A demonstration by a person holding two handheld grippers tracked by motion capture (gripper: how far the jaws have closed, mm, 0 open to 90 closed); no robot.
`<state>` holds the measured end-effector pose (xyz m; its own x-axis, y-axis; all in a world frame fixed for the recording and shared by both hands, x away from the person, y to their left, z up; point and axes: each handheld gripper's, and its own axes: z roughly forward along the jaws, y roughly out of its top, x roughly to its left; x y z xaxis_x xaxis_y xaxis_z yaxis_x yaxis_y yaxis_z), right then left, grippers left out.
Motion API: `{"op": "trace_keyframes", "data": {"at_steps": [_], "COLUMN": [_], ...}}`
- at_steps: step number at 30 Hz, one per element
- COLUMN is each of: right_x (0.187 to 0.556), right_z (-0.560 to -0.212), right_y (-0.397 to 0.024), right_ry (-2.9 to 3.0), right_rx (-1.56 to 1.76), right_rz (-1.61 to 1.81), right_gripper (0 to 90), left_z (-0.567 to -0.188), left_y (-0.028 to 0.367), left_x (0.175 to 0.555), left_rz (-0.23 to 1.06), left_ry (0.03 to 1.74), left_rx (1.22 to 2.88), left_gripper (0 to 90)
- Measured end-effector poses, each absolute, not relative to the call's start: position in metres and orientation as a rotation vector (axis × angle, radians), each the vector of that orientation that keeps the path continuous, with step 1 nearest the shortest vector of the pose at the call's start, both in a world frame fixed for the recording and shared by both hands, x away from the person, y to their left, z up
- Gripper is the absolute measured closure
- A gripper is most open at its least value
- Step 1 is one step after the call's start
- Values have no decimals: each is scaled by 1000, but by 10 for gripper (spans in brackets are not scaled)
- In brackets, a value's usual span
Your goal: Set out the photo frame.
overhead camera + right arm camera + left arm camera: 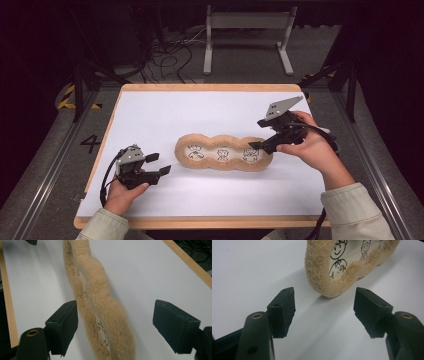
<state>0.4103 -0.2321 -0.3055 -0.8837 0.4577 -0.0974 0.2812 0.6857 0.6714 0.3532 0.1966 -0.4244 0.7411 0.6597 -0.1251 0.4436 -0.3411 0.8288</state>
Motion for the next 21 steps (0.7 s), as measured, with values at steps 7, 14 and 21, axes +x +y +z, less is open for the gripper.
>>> {"op": "trace_keyframes", "data": {"at_steps": [7,14,21], "right_x": [397,388,373], "right_z": [-305,-311,-323], "right_y": [-261,-282,-298], "right_ry": [2570,2521,2468], "right_rx": [670,813,912], "right_rz": [1030,1064,1095], "right_gripper": [190,159,127], "left_z": [-429,-431,-431], "left_y": [208,213,212], "left_x": [351,353,355], "left_rz": [316,295,301], "left_ry": [865,872,862], "left_rx": [2012,2008,2010], "left_gripper": [310,288,281]}}
